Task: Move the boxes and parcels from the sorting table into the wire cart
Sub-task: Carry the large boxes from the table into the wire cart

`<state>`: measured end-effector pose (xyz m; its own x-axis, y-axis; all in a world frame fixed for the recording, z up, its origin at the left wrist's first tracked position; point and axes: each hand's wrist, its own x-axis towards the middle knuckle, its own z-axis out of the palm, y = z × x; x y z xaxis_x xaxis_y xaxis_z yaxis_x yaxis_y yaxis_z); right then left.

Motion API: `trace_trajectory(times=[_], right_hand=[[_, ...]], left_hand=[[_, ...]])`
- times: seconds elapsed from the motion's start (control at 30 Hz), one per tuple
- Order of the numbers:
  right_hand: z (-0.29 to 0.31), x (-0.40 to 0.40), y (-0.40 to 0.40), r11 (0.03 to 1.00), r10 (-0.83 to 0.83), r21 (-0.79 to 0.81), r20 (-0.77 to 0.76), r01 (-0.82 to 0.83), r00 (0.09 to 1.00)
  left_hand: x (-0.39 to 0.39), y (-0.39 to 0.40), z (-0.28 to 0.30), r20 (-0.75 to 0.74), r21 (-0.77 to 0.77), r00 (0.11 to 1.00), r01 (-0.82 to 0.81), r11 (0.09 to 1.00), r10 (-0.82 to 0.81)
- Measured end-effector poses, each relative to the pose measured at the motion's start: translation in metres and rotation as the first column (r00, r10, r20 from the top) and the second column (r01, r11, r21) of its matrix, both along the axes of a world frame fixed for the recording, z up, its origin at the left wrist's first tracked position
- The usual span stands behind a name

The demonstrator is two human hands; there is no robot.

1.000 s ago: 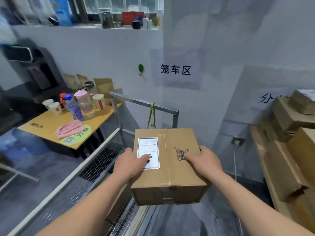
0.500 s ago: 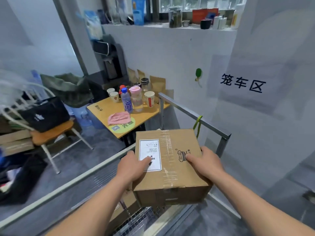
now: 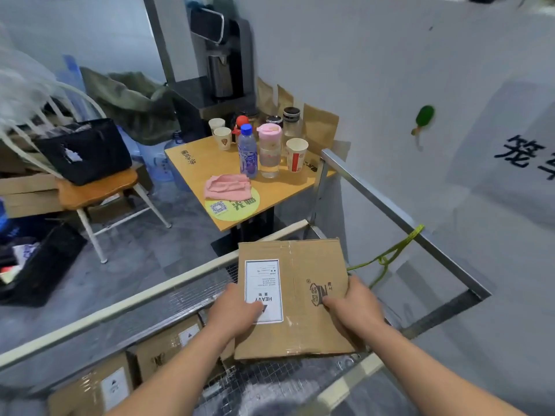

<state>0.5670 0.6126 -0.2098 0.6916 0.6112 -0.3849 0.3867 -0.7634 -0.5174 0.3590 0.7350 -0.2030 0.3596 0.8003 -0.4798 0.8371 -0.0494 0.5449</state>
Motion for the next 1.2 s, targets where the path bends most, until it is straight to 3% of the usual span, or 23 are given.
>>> trace_trajectory(times=[0.2,0.63,0.87,1.2], right_hand=[[-0.044,0.004,0.023,0.996,0.027,-0.082,-0.06,-0.032,0.998],[-0.161,0.072,0.054,0.964,0.118,-0.223,-0.133,-0.146,0.984],[-0.231,0.11,0.084,0.95,0.144,-0.269,-0.08,-0.161,0.986],[-0.324,0.136,0.133,0.96,0.149,-0.243,0.022,-0.139,0.989]], left_hand=[[0.002,0.013,-0.032,-0.054,-0.078,0.999,0.002,0.997,-0.006],[0.054,0.001,-0.17,-0.112,-0.321,0.972,-0.231,0.918,0.206],[0.097,0.015,-0.245,-0.116,-0.389,0.966,-0.26,0.884,0.233],[0.132,0.068,-0.337,-0.059,-0.366,0.954,-0.293,0.883,0.292]])
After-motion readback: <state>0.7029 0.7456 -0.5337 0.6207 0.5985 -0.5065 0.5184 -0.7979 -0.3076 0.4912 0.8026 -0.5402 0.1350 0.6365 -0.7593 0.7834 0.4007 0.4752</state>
